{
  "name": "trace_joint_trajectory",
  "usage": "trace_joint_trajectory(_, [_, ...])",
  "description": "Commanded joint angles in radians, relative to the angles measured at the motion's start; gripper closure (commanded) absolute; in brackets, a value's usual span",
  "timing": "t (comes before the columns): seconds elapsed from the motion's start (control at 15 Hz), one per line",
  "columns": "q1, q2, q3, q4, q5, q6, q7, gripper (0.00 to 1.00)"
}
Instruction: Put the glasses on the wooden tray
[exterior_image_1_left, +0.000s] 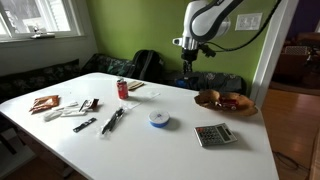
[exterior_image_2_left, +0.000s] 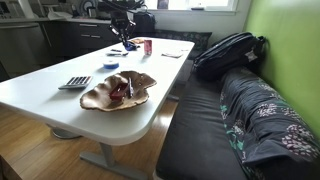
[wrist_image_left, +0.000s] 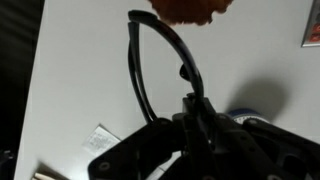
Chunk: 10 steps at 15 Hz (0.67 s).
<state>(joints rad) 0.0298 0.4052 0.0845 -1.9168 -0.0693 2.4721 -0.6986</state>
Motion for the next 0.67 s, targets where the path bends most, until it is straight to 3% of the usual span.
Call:
trace_joint_trajectory(0.0, [-0.036,-0.165,-0.009,-0.251,-0.006,0.031,0.08,0.97])
trace_joint_trajectory(0.4, [-0.04,-0.312,-0.136,-0.506,-0.229,0.173,0.398,0.97])
trace_joint_trajectory(0.47, [-0.05,-0.322,-0.131,-0.526,-0.207,0.213,0.4,0.97])
trace_joint_trajectory(0.53, [-0.05,-0.257,-0.113,-0.442,-0.183,0.153,0.338,0.9])
trace_joint_trajectory(0.6, [-0.055,-0.276,-0.121,-0.469,-0.183,0.179,0.352,0.9])
